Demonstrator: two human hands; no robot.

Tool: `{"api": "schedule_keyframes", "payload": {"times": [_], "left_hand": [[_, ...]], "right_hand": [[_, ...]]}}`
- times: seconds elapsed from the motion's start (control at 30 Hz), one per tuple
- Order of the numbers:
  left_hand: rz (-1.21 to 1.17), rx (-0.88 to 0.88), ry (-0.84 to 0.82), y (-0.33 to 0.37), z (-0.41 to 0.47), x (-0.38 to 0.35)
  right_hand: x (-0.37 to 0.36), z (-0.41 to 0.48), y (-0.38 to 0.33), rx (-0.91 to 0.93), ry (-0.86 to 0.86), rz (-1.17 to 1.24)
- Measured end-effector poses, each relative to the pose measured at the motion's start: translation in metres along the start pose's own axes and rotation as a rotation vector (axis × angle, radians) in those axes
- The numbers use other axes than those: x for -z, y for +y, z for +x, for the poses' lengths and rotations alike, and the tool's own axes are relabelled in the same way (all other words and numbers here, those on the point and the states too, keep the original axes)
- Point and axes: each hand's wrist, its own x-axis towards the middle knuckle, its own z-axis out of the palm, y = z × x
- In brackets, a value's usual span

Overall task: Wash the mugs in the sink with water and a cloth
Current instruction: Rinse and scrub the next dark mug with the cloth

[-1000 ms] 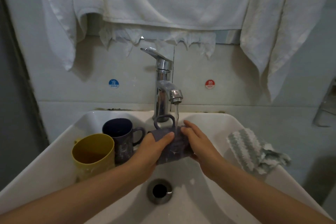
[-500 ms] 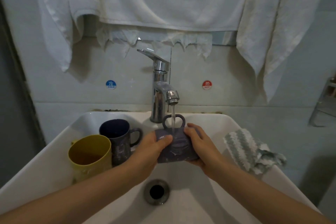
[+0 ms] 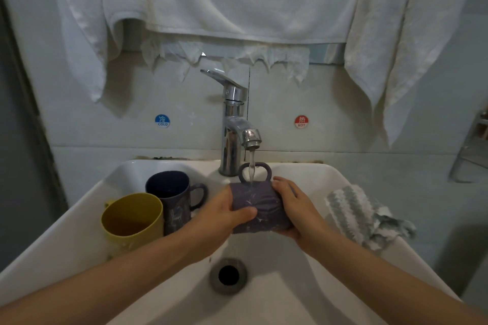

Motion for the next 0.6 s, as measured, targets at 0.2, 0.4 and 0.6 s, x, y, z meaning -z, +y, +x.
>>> {"api": "schedule_keyframes", "payload": {"times": [0.2, 0.4, 0.6], "left_hand": [[-0.031, 0.026, 0.156, -0.0042, 0.0050, -0.0033], [-0.084, 0.020, -0.020, 0.0049, 0.0025, 0.0000], [0.015, 0.024, 0.159, -0.0029, 0.0081, -0.0023]], "right_hand": [[-0.0034, -0.0010, 0.0007, 0.036, 0.000, -0.028], [-0.0026, -0.0001, -0.0016, 0.022, 0.011, 0.006], [-0.0040, -0.0019, -0.0003, 0.166, 0.052, -0.093]]}}
